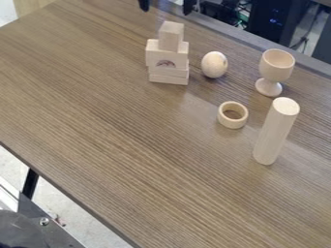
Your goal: Remove the cube off of the arch
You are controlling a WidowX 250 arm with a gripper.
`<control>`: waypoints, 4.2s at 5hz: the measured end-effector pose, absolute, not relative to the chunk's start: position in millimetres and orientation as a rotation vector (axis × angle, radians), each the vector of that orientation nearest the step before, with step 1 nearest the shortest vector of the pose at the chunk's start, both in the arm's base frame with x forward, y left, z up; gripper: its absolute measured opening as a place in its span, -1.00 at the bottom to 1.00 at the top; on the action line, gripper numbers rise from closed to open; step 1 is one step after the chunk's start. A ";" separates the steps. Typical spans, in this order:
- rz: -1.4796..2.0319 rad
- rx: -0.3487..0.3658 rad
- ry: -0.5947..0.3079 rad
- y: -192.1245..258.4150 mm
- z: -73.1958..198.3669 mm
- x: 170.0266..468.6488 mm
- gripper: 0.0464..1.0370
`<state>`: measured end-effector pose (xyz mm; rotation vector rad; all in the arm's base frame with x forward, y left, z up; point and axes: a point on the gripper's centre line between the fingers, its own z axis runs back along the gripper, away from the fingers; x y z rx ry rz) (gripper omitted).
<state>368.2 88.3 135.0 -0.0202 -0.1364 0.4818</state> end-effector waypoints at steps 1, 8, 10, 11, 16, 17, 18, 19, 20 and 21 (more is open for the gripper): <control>0.409 -0.029 -0.151 88.6 135.2 371.5 0.93; 0.323 0.011 -0.138 77.7 109.4 383.2 0.93; 0.339 0.010 -0.100 77.6 92.8 381.1 0.29; 0.347 0.014 -0.095 78.0 92.6 379.9 0.06; 0.226 -0.002 -0.233 -43.2 183.8 367.1 0.06; 0.140 -0.004 -0.244 -91.2 192.3 355.9 0.06; 0.064 -0.039 -0.250 -133.3 194.8 351.0 0.06; 0.014 -0.059 -0.216 -159.8 181.6 347.7 0.06; 0.009 -0.056 -0.146 -176.1 153.6 348.1 0.06; -0.003 -0.043 -0.081 -190.1 123.6 345.9 0.06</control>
